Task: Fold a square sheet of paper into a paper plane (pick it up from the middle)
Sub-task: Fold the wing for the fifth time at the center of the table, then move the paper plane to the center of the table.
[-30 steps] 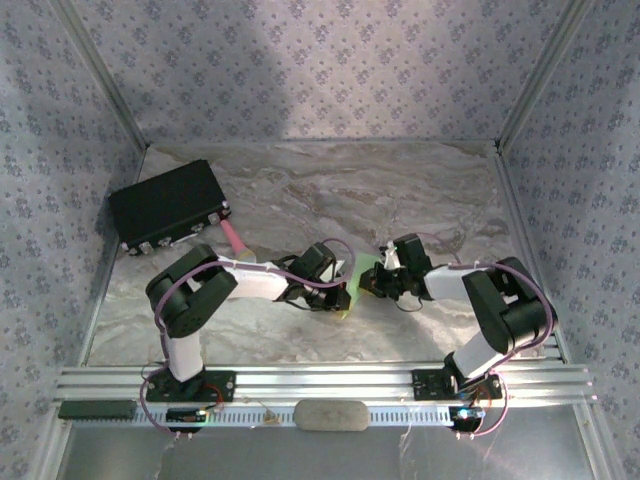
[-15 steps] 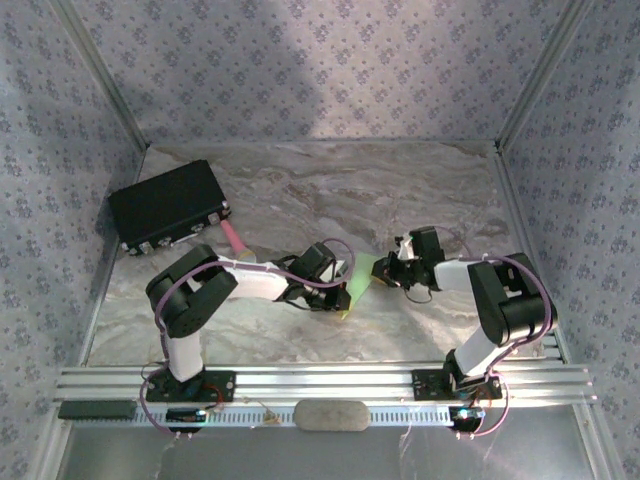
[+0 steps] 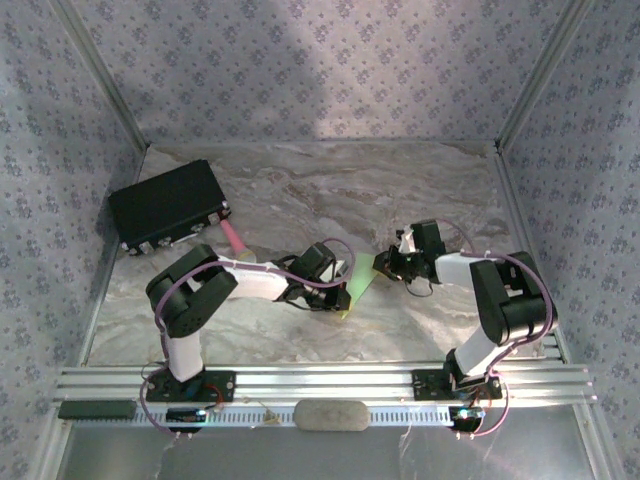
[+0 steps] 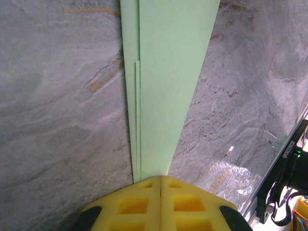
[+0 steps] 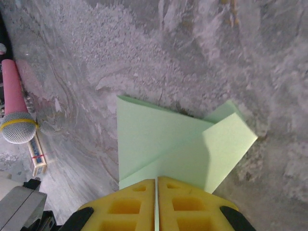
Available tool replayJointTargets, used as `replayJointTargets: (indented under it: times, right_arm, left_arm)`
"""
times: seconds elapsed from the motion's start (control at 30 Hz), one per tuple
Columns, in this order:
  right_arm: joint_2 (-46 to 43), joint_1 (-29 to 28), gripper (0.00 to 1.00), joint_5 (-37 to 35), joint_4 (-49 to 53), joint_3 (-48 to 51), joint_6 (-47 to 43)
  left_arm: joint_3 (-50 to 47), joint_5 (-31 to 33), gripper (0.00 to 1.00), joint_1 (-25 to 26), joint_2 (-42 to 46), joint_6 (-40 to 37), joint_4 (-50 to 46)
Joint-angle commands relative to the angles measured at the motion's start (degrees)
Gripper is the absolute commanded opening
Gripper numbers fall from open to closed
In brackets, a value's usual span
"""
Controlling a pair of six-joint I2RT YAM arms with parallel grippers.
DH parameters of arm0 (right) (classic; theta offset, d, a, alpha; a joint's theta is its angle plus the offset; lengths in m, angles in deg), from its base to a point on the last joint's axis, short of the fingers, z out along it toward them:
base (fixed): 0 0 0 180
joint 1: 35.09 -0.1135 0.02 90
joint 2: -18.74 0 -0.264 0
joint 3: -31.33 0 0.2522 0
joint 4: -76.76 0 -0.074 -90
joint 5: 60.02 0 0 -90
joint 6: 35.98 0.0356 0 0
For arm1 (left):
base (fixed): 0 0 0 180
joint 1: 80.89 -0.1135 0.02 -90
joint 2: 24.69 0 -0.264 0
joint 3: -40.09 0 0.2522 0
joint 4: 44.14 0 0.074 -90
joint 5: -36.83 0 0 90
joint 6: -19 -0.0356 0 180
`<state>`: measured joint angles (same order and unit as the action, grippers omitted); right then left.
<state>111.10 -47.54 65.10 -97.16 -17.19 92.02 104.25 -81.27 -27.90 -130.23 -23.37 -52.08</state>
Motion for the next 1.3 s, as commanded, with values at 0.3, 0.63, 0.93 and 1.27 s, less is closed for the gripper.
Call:
replayJointTargets:
  times: [0.3, 0.63, 0.93, 1.27]
  right_arm:
    - [6.1, 5.9, 0.1, -0.4, 2.1, -5.4, -1.5]
    - [4.1, 9.6, 0.1, 3.6, -1.8, -4.5, 0.3]
    - [-6.2, 9.4, 0.1, 2.6, 1.0, -0.3, 2.5]
    - [-19.0, 1.5, 0.16, -3.6, 4.1, 9.9, 5.4]
  left_arm:
    - [-3.2, 1.6, 0.0, 0.4, -3.0, -0.1, -6.5]
    - [-5.9, 0.7, 0.0, 0.7, -2.5, 2.9, -2.2]
    - [-7.9, 1.0, 0.0, 2.9, -0.6, 9.1, 3.5]
    - [-5.9, 4.9, 0.15, 4.1, 10.9, 8.0, 0.6]
